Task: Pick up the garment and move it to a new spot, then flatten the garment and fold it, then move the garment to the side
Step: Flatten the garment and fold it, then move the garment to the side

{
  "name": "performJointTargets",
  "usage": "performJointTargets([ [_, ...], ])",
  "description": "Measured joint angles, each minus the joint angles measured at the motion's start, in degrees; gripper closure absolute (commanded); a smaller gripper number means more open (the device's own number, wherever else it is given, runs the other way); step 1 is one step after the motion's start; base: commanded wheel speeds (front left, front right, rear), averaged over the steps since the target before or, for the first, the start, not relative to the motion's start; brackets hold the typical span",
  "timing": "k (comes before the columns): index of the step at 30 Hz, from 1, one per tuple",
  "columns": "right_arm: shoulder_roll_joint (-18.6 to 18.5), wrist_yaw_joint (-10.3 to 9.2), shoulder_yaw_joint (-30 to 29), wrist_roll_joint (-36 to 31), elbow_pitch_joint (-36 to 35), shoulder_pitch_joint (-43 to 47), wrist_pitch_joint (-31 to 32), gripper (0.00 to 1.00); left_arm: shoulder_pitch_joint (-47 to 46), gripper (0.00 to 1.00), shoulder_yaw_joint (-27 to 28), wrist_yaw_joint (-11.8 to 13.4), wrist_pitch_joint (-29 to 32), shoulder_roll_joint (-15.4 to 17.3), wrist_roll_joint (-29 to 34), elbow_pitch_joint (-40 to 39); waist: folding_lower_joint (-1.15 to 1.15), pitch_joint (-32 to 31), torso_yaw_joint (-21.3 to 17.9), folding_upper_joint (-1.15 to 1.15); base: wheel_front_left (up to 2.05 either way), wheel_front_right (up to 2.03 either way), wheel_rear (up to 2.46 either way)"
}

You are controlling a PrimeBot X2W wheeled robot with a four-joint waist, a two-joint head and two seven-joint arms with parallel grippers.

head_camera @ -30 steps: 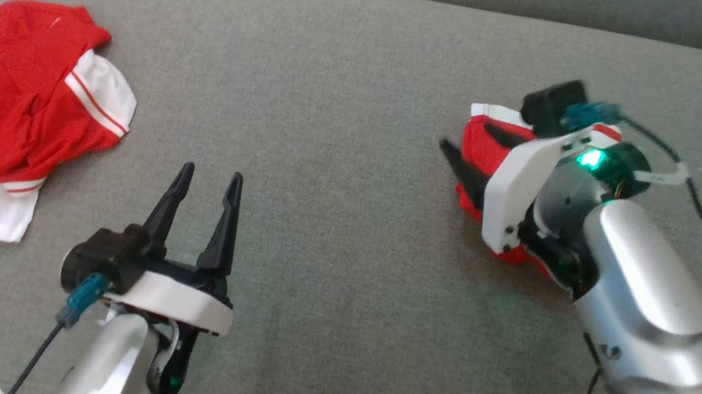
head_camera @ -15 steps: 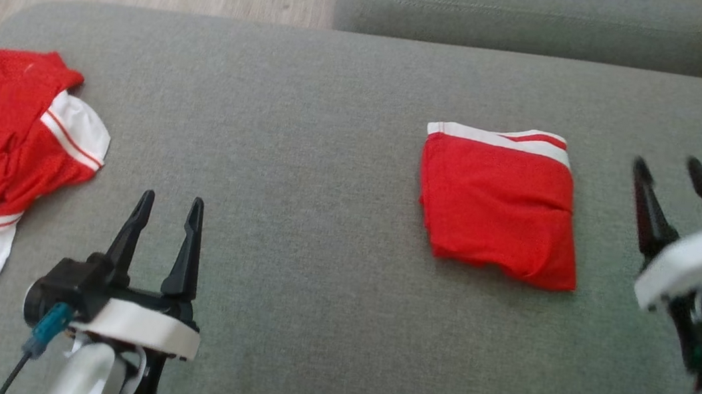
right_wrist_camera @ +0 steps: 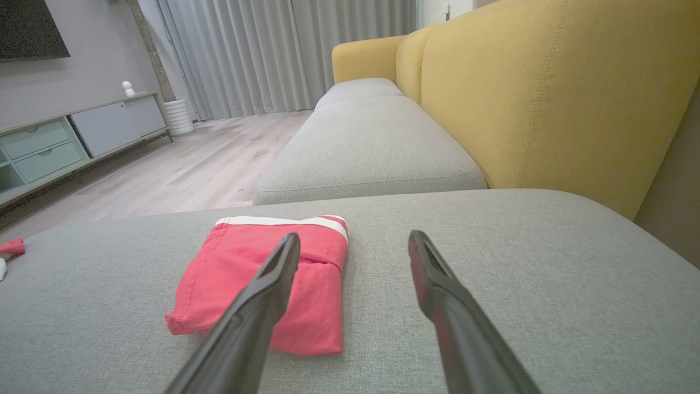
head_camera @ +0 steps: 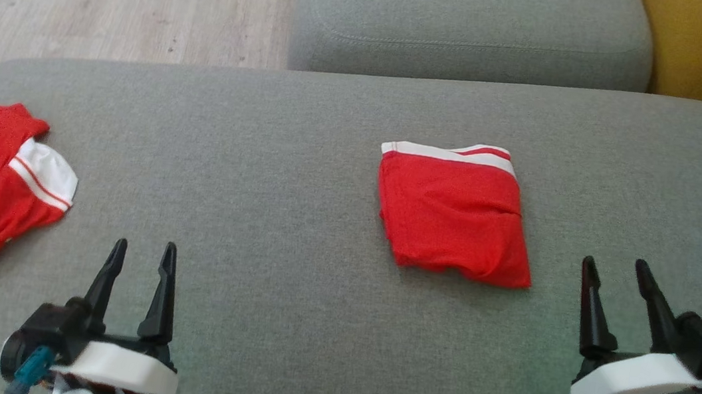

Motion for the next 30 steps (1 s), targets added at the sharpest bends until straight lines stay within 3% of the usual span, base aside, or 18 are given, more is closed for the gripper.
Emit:
performJointTargets([
  [24,-1.08,0.00,1.90,1.40,2.45,-0.27,0.66,0.00,1.64,0.00,-0.08,0.98,0.01,0.35,-0.58,-0.19,0.01,0.04,0.04,0.00,0.00,0.00,0.00],
  [30,-1.16,0.00,2.29,2.27,2.89,-3.28,4.24,0.00,1.05,0.00,-0.40,0.98,0.35,0.55,-0.57,-1.34,0.01,1.45,0.60,0.00,0.00,0.00,0.00],
])
